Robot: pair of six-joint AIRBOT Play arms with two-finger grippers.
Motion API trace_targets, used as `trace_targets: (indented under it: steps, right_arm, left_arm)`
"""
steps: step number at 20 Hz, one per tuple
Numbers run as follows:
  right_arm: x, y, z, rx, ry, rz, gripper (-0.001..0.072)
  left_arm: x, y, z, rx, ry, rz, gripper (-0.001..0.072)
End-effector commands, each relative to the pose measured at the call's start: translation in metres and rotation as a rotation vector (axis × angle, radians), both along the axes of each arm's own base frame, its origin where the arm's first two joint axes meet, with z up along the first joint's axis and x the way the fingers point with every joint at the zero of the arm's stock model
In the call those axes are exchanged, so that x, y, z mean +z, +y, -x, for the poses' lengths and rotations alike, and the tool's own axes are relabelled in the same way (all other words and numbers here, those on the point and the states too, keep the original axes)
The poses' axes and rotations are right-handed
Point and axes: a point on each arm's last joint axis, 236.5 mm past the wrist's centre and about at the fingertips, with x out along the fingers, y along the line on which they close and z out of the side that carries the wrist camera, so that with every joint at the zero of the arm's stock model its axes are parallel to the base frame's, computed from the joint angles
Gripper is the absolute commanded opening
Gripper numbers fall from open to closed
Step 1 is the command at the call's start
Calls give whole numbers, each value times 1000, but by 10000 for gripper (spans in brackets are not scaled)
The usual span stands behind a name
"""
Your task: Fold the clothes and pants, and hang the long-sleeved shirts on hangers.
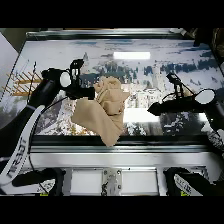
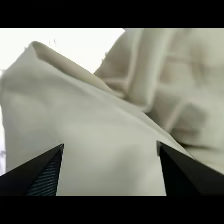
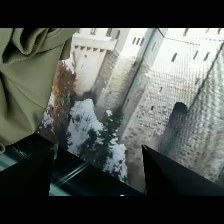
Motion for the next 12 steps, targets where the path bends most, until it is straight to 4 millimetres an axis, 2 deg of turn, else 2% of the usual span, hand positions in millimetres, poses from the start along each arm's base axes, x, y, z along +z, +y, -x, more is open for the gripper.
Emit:
trace_targets:
  steps: [1,5,6,8,12]
  right_arm:
    - [-16,10,11,29,46,-1,573]
    - [-44,49,21,122,94,7,573]
    - [-52,61,20,129,106,6,573]
    - [-68,86,21,148,125,-8,574]
    - [-100,141,24,132,185,-91,579]
  left_arm:
    - [-40,21,-23,55,110,-32,630]
    - [-54,25,-34,71,132,-37,614]
    - [-53,25,-36,71,124,-35,490]
    - [-53,24,-39,72,114,-33,22]
    - [-49,25,-37,70,115,-35,12]
